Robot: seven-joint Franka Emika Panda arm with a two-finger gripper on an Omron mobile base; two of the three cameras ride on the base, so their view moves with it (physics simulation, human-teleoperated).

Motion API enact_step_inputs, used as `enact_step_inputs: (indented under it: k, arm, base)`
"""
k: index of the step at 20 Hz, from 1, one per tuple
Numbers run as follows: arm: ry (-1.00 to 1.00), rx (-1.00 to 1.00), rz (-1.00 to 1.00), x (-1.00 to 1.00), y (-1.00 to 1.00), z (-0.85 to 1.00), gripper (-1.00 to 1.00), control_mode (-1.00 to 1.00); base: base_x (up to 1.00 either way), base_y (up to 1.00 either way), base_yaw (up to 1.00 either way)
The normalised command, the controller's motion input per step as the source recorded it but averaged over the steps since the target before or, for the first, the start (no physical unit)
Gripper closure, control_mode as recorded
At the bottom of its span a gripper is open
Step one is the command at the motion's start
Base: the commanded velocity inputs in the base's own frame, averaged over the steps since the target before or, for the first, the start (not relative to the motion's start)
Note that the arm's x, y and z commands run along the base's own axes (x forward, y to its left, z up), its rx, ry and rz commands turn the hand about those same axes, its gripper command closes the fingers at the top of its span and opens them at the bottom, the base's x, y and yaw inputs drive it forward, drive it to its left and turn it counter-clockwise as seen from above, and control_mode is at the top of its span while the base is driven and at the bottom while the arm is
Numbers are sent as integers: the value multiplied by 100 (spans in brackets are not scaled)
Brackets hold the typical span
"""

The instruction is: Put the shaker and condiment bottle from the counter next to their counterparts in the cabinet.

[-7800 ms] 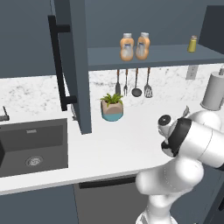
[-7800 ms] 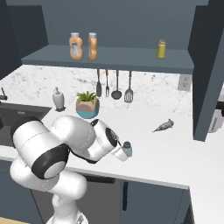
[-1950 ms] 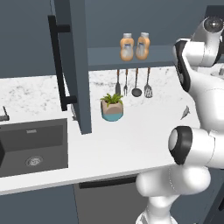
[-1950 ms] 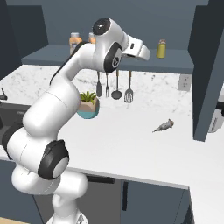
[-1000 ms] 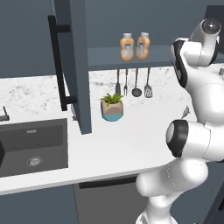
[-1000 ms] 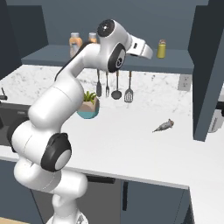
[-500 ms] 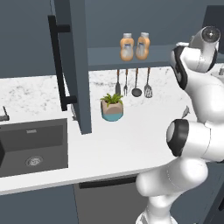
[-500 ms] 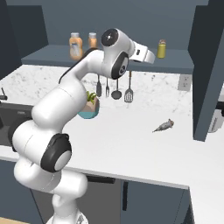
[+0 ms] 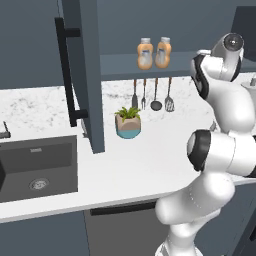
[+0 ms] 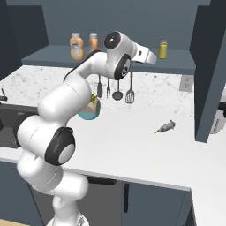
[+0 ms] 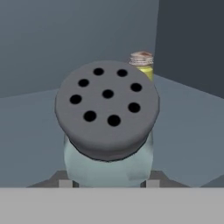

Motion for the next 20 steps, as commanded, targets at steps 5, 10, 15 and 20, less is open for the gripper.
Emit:
enact_step_inputs:
  k: [5,10,15,20]
  arm:
    - [0,0,0,24,-9,-8,100,-100]
    - [0,-1,0,16,-9,-3,100,-100]
    - [0,-3,0,21,-7,-4,100,-100]
    - [0,-2,0,23,-5,-2,100,-100]
  base:
    - [0,0,0]
    - [0,0,0]
    - [0,0,0]
    - [0,0,0]
